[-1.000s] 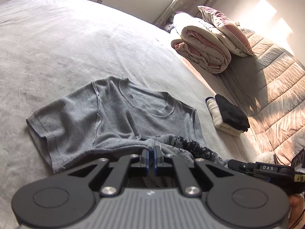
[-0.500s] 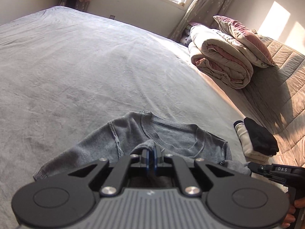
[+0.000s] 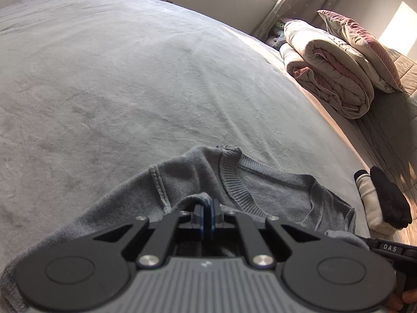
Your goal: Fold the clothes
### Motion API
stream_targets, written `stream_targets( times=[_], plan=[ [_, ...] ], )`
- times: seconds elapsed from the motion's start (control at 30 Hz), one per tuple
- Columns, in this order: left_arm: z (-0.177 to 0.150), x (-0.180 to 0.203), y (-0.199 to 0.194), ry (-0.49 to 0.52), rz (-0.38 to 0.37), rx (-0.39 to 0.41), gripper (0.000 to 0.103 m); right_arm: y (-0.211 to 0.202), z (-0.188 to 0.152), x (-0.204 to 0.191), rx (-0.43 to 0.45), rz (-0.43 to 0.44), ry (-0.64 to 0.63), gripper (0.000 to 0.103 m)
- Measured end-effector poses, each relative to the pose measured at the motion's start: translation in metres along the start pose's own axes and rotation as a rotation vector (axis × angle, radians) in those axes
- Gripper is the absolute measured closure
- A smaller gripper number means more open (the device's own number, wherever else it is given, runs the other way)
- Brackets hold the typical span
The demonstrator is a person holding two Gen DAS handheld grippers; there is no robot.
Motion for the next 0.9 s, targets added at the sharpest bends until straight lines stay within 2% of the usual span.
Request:
stream_targets(
  times=[0.13, 0.27, 0.37, 0.4, 0.43, 0.47, 0.5, 0.53, 0.73, 0.9],
  plan=[
    [-0.003, -0.01, 0.009, -0.047, -0.041, -0.007, 0.098, 0.007, -0.004, 0.004, 0.014, 0.024, 0.023, 0.095],
    [-0.003, -0.006, 0.005, -0.014, -0.068, -0.012, 0.096, 0.002, 0.0, 0.002, 0.019, 0.03, 0.014, 0.092],
    [-0.005, 0.0, -0.004, 0.013, -0.087, -0.028, 0.082, -0.012, 0.004, -0.001, 0.034, 0.027, 0.016, 0.088],
    [-0.006, 0.003, -0.008, 0.018, -0.096, -0.031, 0.073, -0.018, 0.004, -0.003, 0.038, 0.033, 0.015, 0.087],
    [-0.007, 0.005, -0.014, 0.023, -0.103, -0.032, 0.066, -0.024, 0.004, -0.005, 0.041, 0.042, 0.014, 0.082],
    [-0.008, 0.007, -0.019, 0.028, -0.109, -0.032, 0.064, -0.03, 0.004, -0.008, 0.043, 0.051, 0.013, 0.076],
    [-0.01, 0.01, -0.027, 0.033, -0.116, -0.032, 0.061, -0.036, 0.003, -0.011, 0.049, 0.059, 0.01, 0.061],
    [-0.011, 0.012, -0.034, 0.038, -0.122, -0.031, 0.059, -0.042, 0.002, -0.014, 0.055, 0.065, 0.001, 0.058],
    [-0.027, 0.019, -0.073, 0.054, -0.145, -0.051, 0.059, -0.082, -0.013, -0.026, 0.05, 0.069, -0.049, 0.058],
    [-0.048, 0.023, -0.09, 0.024, -0.192, -0.104, 0.059, -0.093, -0.035, -0.03, 0.028, 0.073, -0.034, 0.058]
  ],
)
Point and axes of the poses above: each gripper's, at about its wrist camera, not at the fingertips, and y roughly the way its jaws point, x to its right, z to its top, the point moved 8 cm from there along y, roughly the way its jaws point, and after that the axes turned 8 degrees about -y, right-handed, at the moved point
